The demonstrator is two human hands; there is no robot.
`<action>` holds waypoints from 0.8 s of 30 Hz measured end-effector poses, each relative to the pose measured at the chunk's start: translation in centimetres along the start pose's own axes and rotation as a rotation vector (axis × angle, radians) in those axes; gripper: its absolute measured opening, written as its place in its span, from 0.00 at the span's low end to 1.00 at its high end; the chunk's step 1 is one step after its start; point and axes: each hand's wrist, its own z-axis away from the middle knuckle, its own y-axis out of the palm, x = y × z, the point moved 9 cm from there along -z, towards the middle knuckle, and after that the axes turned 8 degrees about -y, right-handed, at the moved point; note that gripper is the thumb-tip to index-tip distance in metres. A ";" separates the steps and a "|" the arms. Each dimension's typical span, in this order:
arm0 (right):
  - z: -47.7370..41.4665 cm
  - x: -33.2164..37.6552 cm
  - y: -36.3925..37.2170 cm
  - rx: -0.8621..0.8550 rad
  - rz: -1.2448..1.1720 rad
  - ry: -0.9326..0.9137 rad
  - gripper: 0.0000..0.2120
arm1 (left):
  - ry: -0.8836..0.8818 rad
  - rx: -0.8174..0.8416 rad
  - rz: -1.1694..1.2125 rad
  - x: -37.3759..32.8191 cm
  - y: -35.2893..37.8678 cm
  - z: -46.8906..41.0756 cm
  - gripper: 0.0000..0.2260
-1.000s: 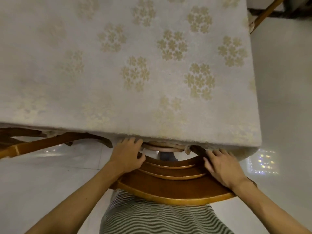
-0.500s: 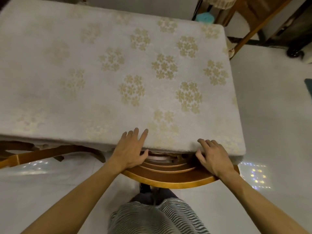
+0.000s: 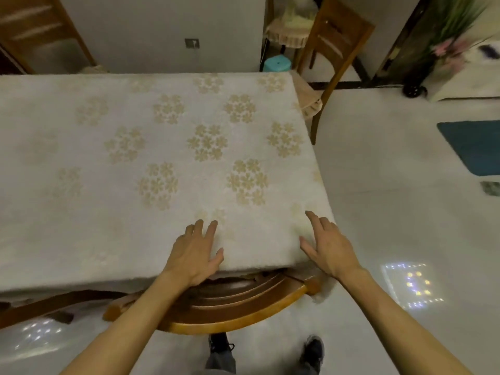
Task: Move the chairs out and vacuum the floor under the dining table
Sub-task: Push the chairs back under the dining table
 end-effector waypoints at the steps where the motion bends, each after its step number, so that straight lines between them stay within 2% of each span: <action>1: 0.5 -1.9 -0.9 -0.010 -0.001 0.017 0.30 | 0.025 -0.008 -0.009 -2.3 -0.6 -0.3 0.31; 9: 7.8 -21.4 -9.2 -0.137 -0.066 0.183 0.30 | 0.170 -0.076 -0.089 -23.9 -3.6 -2.8 0.38; 16: 15.9 -36.3 -15.8 -0.247 -0.054 0.369 0.28 | 0.396 -0.131 -0.111 -43.8 -5.6 -4.6 0.41; 24: 19.0 -48.1 -19.9 -0.281 -0.065 0.496 0.29 | 0.569 -0.193 -0.168 -59.1 -7.9 -8.8 0.41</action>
